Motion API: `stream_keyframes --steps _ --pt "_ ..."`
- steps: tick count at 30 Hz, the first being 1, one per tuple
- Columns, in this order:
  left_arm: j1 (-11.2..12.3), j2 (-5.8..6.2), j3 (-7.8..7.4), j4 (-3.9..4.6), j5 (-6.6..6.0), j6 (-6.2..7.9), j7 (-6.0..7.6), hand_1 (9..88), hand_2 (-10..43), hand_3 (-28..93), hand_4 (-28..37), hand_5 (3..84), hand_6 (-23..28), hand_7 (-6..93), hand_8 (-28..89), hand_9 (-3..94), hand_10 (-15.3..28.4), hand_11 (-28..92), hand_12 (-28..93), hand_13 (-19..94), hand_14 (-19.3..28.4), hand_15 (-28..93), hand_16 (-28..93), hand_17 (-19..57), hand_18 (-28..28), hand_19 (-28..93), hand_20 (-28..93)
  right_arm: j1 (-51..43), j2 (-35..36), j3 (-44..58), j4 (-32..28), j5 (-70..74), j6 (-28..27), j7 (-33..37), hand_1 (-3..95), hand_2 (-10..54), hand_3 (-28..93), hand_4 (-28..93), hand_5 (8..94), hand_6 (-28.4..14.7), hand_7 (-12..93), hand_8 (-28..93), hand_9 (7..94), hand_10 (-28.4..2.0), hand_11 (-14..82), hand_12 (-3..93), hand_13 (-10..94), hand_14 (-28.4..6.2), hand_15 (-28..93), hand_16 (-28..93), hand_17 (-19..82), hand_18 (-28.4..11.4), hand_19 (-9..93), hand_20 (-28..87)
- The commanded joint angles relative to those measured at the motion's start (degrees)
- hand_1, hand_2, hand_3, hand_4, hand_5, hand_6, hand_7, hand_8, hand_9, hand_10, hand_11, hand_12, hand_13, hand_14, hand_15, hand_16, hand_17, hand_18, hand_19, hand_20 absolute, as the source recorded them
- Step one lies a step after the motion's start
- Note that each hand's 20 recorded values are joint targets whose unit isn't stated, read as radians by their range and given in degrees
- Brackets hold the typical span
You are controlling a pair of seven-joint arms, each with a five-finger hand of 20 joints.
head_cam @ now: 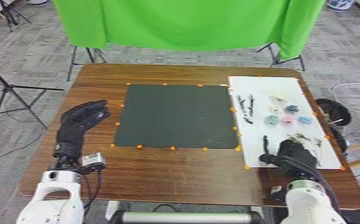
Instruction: Arrange flowers
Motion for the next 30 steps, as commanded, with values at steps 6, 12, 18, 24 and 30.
stream_keyframes --steps 6,12,18,24,30 --pt "0.45 -0.01 0.08 -0.27 0.12 -0.61 -1.04 40.9 -9.5 62 -15.0 53.7 1.1 22.2 -8 50.5 12.0 26 16 43 16.1 34 0 13.4 11.4 15 27 1.52 -0.89 -1.62 1.23 -0.19 -0.74 1.12 34.5 -9.5 67 -14 51.5 -5.8 48 -11 72.9 -13.8 48.2 44.4 87 -2.6 62 38 59 -14.8 93 41" --pt "0.74 -0.17 0.01 -0.37 0.04 -0.48 -1.20 40.9 -9.5 62 -15.0 53.6 1.1 22.0 -8 50.5 11.9 26 16 43 16.2 34 0 13.3 11.4 15 27 2.70 -1.31 -3.59 2.01 -0.64 -0.12 1.61 38.5 -9.5 67 -13 53.5 -4.9 48 -2 75.0 -13.7 48.0 43.3 89 -2.2 60 38 62 -13.5 93 39" --pt "0.73 -0.29 0.10 -0.33 0.07 -0.71 -1.27 40.8 -9.5 63 -14.9 53.6 1.1 21.9 -8 50.6 12.0 26 16 43 16.1 34 0 13.3 11.3 14 26 3.08 -1.87 -4.38 2.60 0.49 0.31 2.27 50.0 -9.5 59 -7 53.6 -2.3 49 23 80.5 -11.9 43.0 50.3 93 -1.2 58 38 66 -11.7 93 37" --pt "1.18 -0.54 -0.21 -0.51 0.09 -0.49 -1.21 40.9 -9.5 63 -15.1 53.7 1.2 21.9 -8 50.6 12.1 26 16 43 16.1 34 0 13.3 11.3 14 26 3.22 -2.63 -3.71 2.42 5.20 -0.57 3.15 52.9 -9.5 62 -3 57.8 -2.6 45 22 84.4 -10.7 38.2 49.9 94 -0.9 57 35 68 -10.3 92 32" --pt "0.96 -0.38 -0.23 -0.40 -0.09 -0.82 -1.38 40.8 -9.5 63 -15.0 53.7 1.2 21.8 -8 50.5 12.0 26 16 43 16.1 34 0 13.3 11.3 14 26 2.47 -2.84 -2.26 1.91 10.05 -1.35 3.76 54.6 -9.0 63 -3 65.7 -3.4 35 23 87.3 -11.4 36.1 41.2 94 -1.5 56 30 70 -9.5 90 30"
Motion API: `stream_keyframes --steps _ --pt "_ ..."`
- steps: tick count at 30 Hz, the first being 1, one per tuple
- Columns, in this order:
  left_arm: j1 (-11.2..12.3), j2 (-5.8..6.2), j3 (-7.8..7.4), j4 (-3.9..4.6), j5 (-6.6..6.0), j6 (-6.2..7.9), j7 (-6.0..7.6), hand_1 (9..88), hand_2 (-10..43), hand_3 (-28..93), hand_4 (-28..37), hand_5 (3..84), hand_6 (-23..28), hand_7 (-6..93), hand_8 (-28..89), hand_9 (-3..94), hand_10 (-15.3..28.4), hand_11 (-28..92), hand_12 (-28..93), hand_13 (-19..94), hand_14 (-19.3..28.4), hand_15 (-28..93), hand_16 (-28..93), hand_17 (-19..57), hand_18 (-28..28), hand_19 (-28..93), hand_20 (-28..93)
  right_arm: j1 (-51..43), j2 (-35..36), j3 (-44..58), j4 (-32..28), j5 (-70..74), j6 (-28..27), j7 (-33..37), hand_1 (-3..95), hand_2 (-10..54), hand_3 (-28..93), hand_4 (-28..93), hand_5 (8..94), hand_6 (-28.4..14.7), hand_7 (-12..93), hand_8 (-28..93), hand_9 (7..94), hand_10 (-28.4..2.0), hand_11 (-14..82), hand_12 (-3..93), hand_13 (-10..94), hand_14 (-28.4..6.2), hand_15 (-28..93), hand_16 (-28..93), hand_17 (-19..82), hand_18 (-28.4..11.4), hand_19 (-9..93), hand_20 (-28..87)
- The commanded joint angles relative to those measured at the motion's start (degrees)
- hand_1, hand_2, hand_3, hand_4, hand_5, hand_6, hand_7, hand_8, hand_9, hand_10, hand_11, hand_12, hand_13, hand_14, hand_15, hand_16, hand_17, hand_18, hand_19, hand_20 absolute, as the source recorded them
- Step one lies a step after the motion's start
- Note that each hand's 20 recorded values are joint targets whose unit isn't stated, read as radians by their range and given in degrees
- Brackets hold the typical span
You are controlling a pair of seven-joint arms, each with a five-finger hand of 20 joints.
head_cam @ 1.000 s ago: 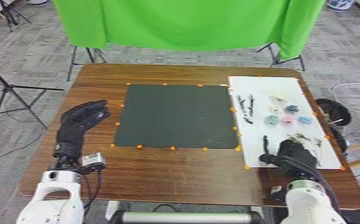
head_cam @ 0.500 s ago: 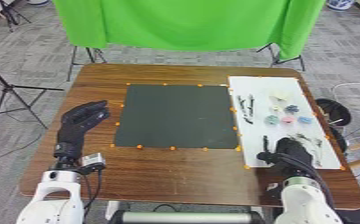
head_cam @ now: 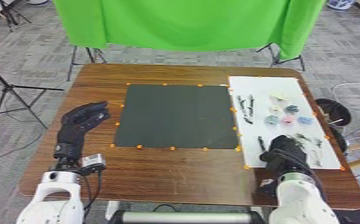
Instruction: Arrange flowers
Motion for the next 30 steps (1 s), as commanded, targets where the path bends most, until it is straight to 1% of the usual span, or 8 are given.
stream_keyframes --steps 1,7,9,12,16,19,22,30 --pt "0.43 -0.26 -0.03 -0.21 -0.01 -0.74 -0.78 40.8 -9.5 63 -15.1 53.7 1.2 21.8 -8 50.6 12.0 26 16 43 16.1 34 0 13.2 11.3 14 26 -2.40 -0.76 0.60 1.10 5.62 -2.27 1.76 54.9 -8.8 63 -3 66.4 -3.5 35 23 87.9 -11.5 35.6 40.0 94 -1.5 56 30 70 -9.5 90 30" --pt "0.56 -0.39 0.10 -0.18 0.14 -1.42 -1.24 40.6 -9.5 63 -14.8 53.6 1.2 21.9 -8 50.5 12.0 26 16 43 16.2 34 0 13.2 11.3 14 26 -3.53 -0.58 0.20 2.00 4.01 0.32 -0.21 58.1 -8.2 62 -4 68.5 -4.5 33 23 89.1 -10.9 35.9 37.6 94 -1.1 57 28 71 -8.5 88 31" --pt "0.50 -0.26 0.14 -0.10 -0.07 -1.54 -1.26 40.6 -9.5 63 -14.8 53.7 1.1 21.8 -8 50.5 12.0 26 16 43 16.1 34 0 13.2 11.3 14 26 -4.02 -0.24 -0.24 2.23 2.51 0.54 -0.88 58.6 -8.9 62 -2 68.7 -4.9 35 22 89.2 -10.5 35.7 39.2 94 -0.8 58 28 72 -8.2 87 33" --pt "0.14 -0.19 0.18 0.13 0.03 -1.64 -1.08 40.8 -9.5 63 -15.0 53.7 1.2 21.9 -8 50.6 11.9 26 16 43 16.1 34 0 13.2 11.3 14 26 -4.42 0.56 -1.97 3.95 -3.45 4.04 -2.72 58.7 -9.5 62 0 68.3 -5.4 39 19 89.5 -10.4 35.3 41.8 94 -0.4 59 27 72 -8.1 85 39" --pt "0.08 -0.15 0.24 0.24 -0.04 -1.74 -0.72 40.8 -9.5 63 -14.9 53.7 1.2 21.8 -8 50.6 11.9 26 15 43 16.2 34 0 13.2 11.3 14 26 -4.33 1.61 -3.18 5.01 -4.97 9.06 -4.55 58.4 -9.5 62 4 67.8 -5.9 44 18 89.8 -10.8 37.8 41.5 94 -0.2 62 27 73 -8.1 86 41" --pt "-0.14 -0.01 0.35 0.38 -0.05 -1.88 -0.65 40.9 -9.5 63 -14.8 53.7 1.2 21.8 -8 50.6 11.9 26 15 43 16.1 34 0 13.3 11.3 14 26 -4.17 2.28 -3.03 4.35 -5.05 12.80 -5.84 58.2 -9.5 62 6 68.3 -6.3 45 17 90.0 -11.1 39.2 40.3 94 -0.1 63 26 74 -7.5 86 42" --pt "-0.31 0.12 0.36 0.44 -0.13 -1.72 -0.72 40.9 -9.5 62 -14.8 53.7 1.2 21.8 -8 50.7 11.9 26 15 43 16.1 34 0 13.2 11.3 14 26 -3.29 3.20 -2.38 2.65 -3.73 14.82 -6.51 58.0 -9.5 63 7 68.9 -6.5 46 17 90.2 -10.9 40.1 39.9 94 0.1 65 25 75 -7.3 86 42" --pt "-0.17 0.78 0.29 0.12 -0.64 -1.41 -0.50 40.9 -9.5 62 -14.7 53.6 1.2 21.7 -8 50.8 11.9 26 15 43 16.2 34 0 13.3 11.3 14 26 1.14 6.48 -0.34 -2.37 2.51 12.68 -6.38 57.8 -9.5 63 7 68.9 -6.5 46 17 90.2 -10.8 41.1 39.4 94 0.1 66 24 76 -6.9 86 42"
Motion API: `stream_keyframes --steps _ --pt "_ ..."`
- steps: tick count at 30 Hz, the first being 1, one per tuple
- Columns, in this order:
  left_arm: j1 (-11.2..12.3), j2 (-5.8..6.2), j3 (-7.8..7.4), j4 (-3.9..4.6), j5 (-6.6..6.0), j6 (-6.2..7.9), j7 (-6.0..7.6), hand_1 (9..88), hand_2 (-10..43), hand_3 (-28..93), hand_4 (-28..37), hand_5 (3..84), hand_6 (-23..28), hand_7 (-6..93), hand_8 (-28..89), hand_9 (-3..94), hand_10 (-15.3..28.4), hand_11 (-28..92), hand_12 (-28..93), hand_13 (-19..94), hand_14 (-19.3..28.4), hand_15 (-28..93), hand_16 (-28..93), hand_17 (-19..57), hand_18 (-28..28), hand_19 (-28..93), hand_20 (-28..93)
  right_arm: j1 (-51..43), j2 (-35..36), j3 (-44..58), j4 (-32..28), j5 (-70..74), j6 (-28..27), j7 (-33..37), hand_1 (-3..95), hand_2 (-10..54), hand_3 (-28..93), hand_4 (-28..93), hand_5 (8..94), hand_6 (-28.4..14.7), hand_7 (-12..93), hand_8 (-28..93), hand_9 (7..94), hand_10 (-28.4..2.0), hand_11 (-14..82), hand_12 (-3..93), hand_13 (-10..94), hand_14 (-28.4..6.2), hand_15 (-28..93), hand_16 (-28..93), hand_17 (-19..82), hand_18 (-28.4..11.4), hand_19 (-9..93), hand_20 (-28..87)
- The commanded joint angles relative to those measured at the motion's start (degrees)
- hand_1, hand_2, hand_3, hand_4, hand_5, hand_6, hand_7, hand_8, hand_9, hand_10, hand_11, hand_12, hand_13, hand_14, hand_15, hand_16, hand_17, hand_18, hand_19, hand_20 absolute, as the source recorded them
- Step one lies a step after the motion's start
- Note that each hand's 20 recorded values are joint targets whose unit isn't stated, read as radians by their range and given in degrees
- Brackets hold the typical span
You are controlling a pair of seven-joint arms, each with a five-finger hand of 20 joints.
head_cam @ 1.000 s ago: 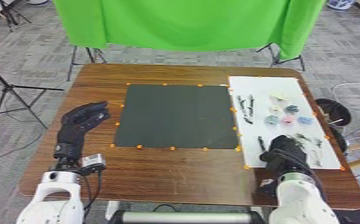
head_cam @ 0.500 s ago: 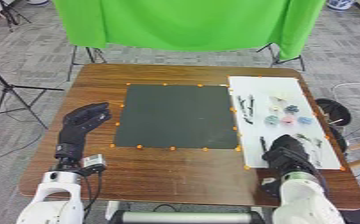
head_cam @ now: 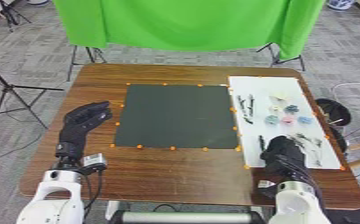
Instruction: Arrange flowers
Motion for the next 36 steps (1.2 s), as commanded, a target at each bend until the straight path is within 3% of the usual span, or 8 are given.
stream_keyframes --steps 1,10,17,21,25,28,31,36 --pt "0.41 0.84 0.11 -0.08 -0.83 -0.19 0.02 41.0 -9.5 62 -14.8 53.6 1.2 21.7 -8 50.7 11.9 26 15 43 16.1 34 0 13.3 11.3 14 26 3.95 3.60 2.20 -4.78 3.96 -1.42 -0.23 57.8 -9.5 63 7 68.9 -6.5 46 17 90.2 -10.8 41.1 39.5 94 0.1 66 24 76 -6.9 86 42" --pt "2.56 3.17 -1.68 -0.90 -3.25 0.58 -0.54 40.8 -9.5 62 -14.7 53.6 1.2 21.7 -8 50.7 12.0 25 15 43 16.2 34 0 13.2 11.4 15 26 13.30 6.23 -1.36 -7.08 16.43 -2.79 -1.10 57.2 -9.5 64 7 68.5 -6.5 47 17 90.1 -10.5 41.1 39.8 94 0.2 66 23 76 -6.7 86 43" --pt "3.57 11.47 -6.99 2.91 -6.55 4.52 -0.36 39.8 -9.5 63 -14.9 53.6 1.3 21.5 -8 50.7 12.2 25 15 43 16.3 34 0 13.3 11.6 15 26 27.18 8.74 -13.10 -4.92 25.60 -2.08 -1.83 57.2 -9.5 64 7 68.4 -6.5 47 17 90.3 -10.5 41.1 39.7 94 0.2 66 23 77 -6.6 86 43" --pt "3.58 13.71 -10.70 4.77 -9.69 7.91 1.30 38.0 -9.5 61 -22.3 53.7 1.4 21.5 -8 50.8 12.4 25 15 43 16.4 33 0 13.9 11.5 12 25 32.03 7.32 -17.11 -3.83 36.12 -2.11 -2.51 57.2 -9.5 64 7 68.3 -6.6 47 17 90.3 -10.5 41.2 39.5 94 0.5 66 23 77 -6.3 86 43" --pt "3.30 14.09 -11.79 7.35 -14.71 12.70 3.88 37.6 -9.3 58 -27.0 53.2 1.3 19.9 -8 51.1 12.9 24 14 43 15.9 28 -1 15.3 10.9 9 24 37.55 5.00 -23.48 -0.26 41.13 -0.99 -2.02 57.2 -9.5 64 8 68.2 -6.8 48 17 90.3 -10.6 41.2 39.3 94 0.5 66 23 77 -6.2 85 43" --pt "2.96 14.52 -11.36 9.03 -19.44 14.65 6.07 36.8 -1.4 54 -28.1 53.2 0.9 19.3 -8 51.9 13.2 22 13 43 15.5 24 -1 16.0 10.4 7 24 40.98 2.76 -27.29 2.04 41.41 -0.04 -1.97 57.3 -9.5 64 8 68.2 -7.0 48 17 90.4 -10.8 41.1 38.9 94 0.5 66 22 77 -5.9 85 42" --pt "3.02 14.66 -10.97 9.58 -20.72 16.10 6.13 35.5 5.7 53 -28.2 53.6 0.5 18.9 -8 52.3 13.6 20 12 43 15.1 21 -1 16.2 10.0 5 25 45.67 0.90 -32.07 5.16 42.41 0.55 -2.02 57.3 -9.5 63 8 68.2 -7.0 48 16 90.5 -10.9 41.3 38.2 94 0.6 66 22 77 -5.9 85 42" --pt "2.76 14.98 -9.36 9.41 -20.08 16.64 5.86 32.2 7.6 56 -28.3 53.7 0.6 18.5 -8 52.3 13.8 19 13 43 15.0 21 -1 16.2 9.8 5 25 50.38 -3.97 -37.00 11.87 42.77 1.90 -1.34 57.4 -9.5 63 8 67.9 -7.3 49 16 90.6 -11.4 41.1 37.4 94 0.6 66 22 78 -5.7 85 42"
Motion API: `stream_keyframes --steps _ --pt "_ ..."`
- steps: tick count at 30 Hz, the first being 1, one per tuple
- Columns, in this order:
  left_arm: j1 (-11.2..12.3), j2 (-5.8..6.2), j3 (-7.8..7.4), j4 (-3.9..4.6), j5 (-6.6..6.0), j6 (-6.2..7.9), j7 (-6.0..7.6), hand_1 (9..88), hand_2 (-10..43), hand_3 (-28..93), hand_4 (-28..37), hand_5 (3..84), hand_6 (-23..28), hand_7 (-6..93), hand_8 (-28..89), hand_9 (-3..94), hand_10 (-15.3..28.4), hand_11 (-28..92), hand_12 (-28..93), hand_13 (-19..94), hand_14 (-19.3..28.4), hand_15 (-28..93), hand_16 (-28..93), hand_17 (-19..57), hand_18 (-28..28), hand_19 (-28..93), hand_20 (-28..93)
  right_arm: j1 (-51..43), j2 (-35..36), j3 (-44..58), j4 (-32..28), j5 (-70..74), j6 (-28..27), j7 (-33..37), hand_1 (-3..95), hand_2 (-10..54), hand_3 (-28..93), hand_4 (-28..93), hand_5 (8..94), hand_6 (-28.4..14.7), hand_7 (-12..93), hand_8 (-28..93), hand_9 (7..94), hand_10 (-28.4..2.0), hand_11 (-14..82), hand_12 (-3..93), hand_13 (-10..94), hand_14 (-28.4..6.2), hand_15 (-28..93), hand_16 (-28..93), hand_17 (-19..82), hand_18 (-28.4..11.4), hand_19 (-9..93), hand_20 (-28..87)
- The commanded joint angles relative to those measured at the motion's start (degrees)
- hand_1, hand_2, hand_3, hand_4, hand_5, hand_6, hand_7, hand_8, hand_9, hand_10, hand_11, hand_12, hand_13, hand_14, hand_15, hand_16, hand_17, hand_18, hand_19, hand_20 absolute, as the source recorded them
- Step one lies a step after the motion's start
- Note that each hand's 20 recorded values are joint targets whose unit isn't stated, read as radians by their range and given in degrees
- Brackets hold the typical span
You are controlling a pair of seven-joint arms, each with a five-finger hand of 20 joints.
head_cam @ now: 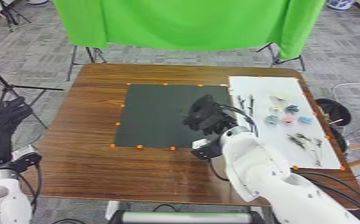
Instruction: Arrange flowers
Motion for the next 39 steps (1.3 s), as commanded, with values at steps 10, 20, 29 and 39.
stream_keyframes --steps 10,20,29,39 --pt "-4.06 -0.33 8.85 2.45 3.66 1.13 -1.13 30.9 4.0 60 -28.3 53.6 0.6 18.7 -8 52.1 13.6 19 13 43 15.2 21 0 15.7 9.8 5 25 7.05 -11.92 -8.75 12.18 -4.71 7.70 1.23 57.5 -9.5 63 9 67.5 -7.6 50 14 91.0 -11.9 40.8 34.7 94 0.6 65 21 78 -5.4 84 42" --pt "-5.95 -0.88 12.17 3.09 4.25 -0.60 -1.33 30.3 2.9 61 -28.3 53.7 0.7 18.9 -8 52.0 13.5 20 13 43 15.2 21 0 15.4 9.9 6 25 7.07 -11.90 -12.63 13.06 2.37 11.29 1.55 57.9 -9.5 63 7 67.8 -7.7 52 12 92.7 -12.2 36.1 28.8 94 0.4 62 19 79 -4.9 82 41" --pt "-7.49 -1.35 14.05 3.49 4.47 -1.29 -1.45 30.4 1.7 61 -28.3 53.6 0.9 19.3 -8 51.9 13.5 20 13 43 15.2 21 0 15.2 10.0 6 25 8.69 -12.70 -13.41 14.16 10.01 14.08 2.21 58.9 -9.5 62 5 69.1 -7.4 51 10 93.7 -13.3 30.9 24.3 94 0.5 62 18 79 -5.1 80 42" --pt "-6.92 -2.10 14.33 3.25 4.30 -1.37 -1.55 29.9 1.1 62 -28.3 53.5 1.0 19.2 -8 51.7 13.4 20 13 42 15.3 21 0 14.9 10.1 7 25 9.02 -12.15 -15.18 13.40 18.50 16.21 0.43 60.7 -9.5 61 -1 68.7 -7.0 50 8 93.6 -14.0 21.0 18.8 94 0.4 61 18 79 -5.6 77 48"
